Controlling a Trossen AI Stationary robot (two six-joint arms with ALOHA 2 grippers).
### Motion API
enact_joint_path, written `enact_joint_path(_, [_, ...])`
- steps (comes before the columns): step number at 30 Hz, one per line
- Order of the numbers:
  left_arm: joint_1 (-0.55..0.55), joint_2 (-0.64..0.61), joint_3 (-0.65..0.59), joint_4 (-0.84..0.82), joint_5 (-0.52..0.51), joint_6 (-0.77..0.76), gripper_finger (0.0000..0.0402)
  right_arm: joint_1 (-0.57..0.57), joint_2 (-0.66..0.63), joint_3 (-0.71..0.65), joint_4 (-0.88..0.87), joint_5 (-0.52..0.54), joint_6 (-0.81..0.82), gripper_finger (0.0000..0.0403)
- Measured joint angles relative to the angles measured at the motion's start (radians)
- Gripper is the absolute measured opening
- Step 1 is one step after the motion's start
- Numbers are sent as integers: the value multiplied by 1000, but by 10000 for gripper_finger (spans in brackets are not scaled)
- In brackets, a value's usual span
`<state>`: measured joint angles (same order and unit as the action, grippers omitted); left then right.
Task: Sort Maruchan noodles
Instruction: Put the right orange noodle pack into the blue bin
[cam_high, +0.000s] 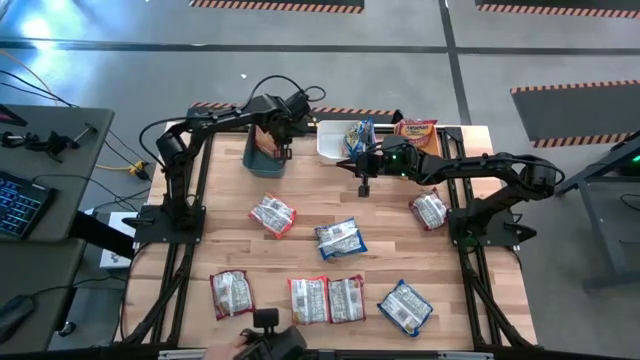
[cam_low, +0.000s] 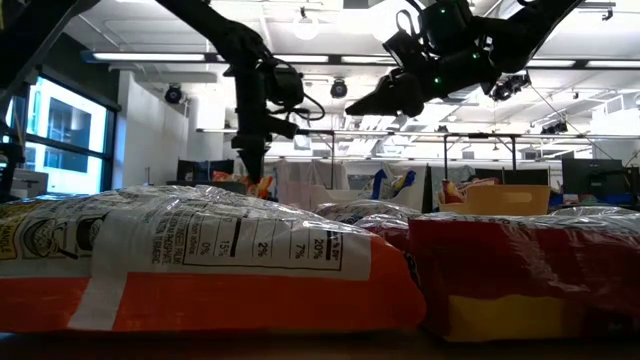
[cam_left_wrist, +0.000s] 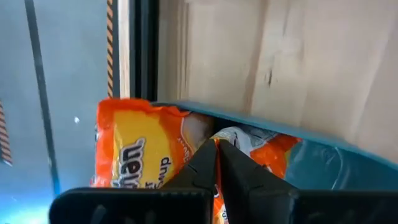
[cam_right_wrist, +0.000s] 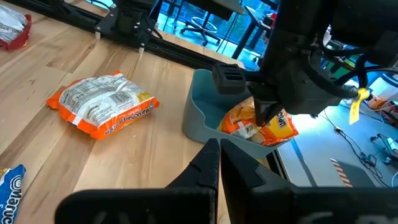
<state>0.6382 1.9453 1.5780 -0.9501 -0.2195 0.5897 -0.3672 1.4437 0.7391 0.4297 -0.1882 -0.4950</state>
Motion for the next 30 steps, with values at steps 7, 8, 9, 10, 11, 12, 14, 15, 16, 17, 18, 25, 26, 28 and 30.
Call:
enact_joint_path(7, [38, -7, -1, 43, -38, -153, 1, 0, 0, 0, 0, 0, 0, 0])
enact_joint_path(8, [45, -15, -1, 56, -46, -170, 1, 0, 0, 0, 0, 0, 0, 0])
enact_joint_path(9, [50, -23, -1, 78, -52, -186, 0, 0, 0, 0, 0, 0, 0, 0])
enact_joint_path(10, [57, -32, -1, 96, -51, -201, 0, 0, 0, 0, 0, 0, 0, 0])
enact_joint_path(11, [66, -41, -1, 100, -49, -215, 0, 0, 0, 0, 0, 0, 0, 0])
enact_joint_path(12, [71, -48, -1, 105, -48, -226, 0, 0, 0, 0, 0, 0, 0, 0])
enact_joint_path(14, [80, -53, -1, 136, -49, -255, 0, 0, 0, 0, 0, -1, 0, 0])
enact_joint_path(15, [86, -52, -1, 138, -48, -267, 0, 0, 0, 0, 0, -1, 0, 0])
enact_joint_path(16, [91, -51, -3, 141, -48, -272, 0, 0, 0, 0, 0, -1, 0, 0])
enact_joint_path(17, [91, -49, -12, 161, -48, -272, 0, 0, 0, 0, 0, -1, 0, 0])
enact_joint_path(18, [91, -46, -23, 187, -48, -273, 0, 0, 0, 0, 0, -1, 0, 0])
enact_joint_path(25, [63, -43, -67, 248, -123, -258, 0, 0, 0, 0, 0, -3, 0, 0])
enact_joint_path(26, [57, -44, -67, 248, -141, -246, 0, 0, 0, 0, 0, -3, 0, 0])
enact_joint_path(28, [46, -46, -68, 251, -167, -220, 0, 0, 0, 0, 0, -3, -1, 0])
enact_joint_path(30, [35, -47, -68, 259, -181, -205, 0, 0, 0, 0, 0, -3, 1, 0])
